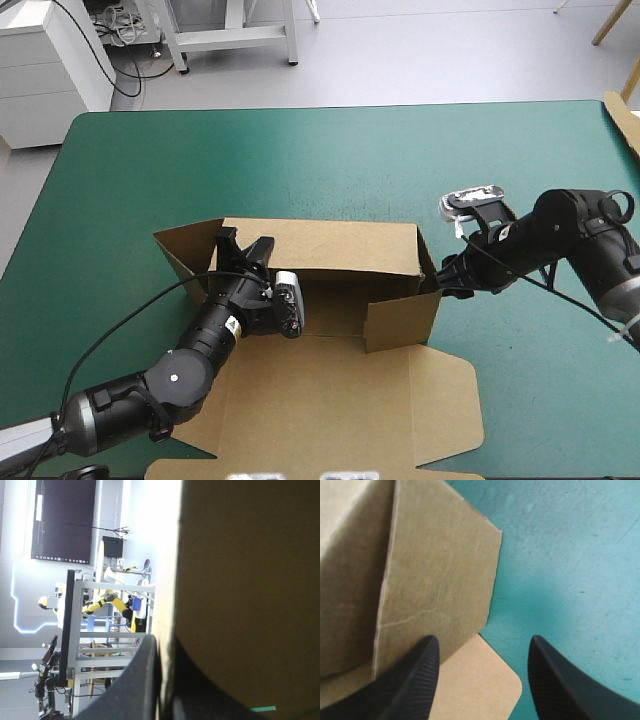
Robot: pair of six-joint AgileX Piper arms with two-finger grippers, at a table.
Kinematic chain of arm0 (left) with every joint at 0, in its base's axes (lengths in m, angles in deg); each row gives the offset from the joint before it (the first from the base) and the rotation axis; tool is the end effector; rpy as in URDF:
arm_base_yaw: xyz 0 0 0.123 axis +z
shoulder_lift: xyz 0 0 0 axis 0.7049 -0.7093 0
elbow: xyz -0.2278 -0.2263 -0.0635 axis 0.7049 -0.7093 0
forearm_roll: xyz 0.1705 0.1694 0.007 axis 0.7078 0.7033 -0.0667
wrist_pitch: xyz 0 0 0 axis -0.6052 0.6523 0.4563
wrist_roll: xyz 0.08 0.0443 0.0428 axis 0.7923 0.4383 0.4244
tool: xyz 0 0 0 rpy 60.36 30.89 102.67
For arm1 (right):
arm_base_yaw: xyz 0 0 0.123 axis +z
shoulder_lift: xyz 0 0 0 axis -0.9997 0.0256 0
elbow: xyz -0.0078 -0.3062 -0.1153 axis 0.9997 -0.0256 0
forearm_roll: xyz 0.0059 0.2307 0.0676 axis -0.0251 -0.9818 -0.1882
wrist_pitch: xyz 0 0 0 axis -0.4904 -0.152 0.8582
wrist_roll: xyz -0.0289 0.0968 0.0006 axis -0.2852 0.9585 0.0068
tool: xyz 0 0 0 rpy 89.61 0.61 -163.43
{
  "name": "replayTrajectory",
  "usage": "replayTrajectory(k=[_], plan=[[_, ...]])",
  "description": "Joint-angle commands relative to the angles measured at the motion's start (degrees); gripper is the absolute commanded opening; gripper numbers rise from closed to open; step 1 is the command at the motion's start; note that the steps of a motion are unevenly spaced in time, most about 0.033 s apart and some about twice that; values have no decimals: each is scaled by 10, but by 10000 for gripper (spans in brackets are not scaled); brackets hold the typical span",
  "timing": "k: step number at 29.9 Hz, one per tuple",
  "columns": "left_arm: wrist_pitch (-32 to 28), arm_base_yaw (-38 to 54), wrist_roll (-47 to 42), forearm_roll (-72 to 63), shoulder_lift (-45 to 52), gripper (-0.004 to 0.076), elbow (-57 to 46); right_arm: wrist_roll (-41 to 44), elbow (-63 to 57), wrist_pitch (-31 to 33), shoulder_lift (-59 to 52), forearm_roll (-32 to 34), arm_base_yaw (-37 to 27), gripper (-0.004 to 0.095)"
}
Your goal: Fold the box
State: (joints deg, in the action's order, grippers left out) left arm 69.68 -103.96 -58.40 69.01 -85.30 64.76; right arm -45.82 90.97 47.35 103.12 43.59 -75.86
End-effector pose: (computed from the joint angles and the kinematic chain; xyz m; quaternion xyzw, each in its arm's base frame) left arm 0.1617 -0.1529 0.3328 0.5991 0.5257 0.2826 0.5337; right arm 0.2208 0.0782 0.3746 -0.2078 0.9507 0.1430 0.1803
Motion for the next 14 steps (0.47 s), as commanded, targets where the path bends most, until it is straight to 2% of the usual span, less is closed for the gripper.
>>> replayTrajectory(k=[1, 8, 14], plan=[[22, -4, -14, 16, 10, -8, 14, -23, -3, -13, -31, -22, 17, 483], [22, -4, -14, 16, 10, -8, 14, -14, -3, -28, -60, -18, 82, 483], [22, -4, -14, 16, 10, -8, 14, 40, -3, -55, -70, 42, 133, 483]])
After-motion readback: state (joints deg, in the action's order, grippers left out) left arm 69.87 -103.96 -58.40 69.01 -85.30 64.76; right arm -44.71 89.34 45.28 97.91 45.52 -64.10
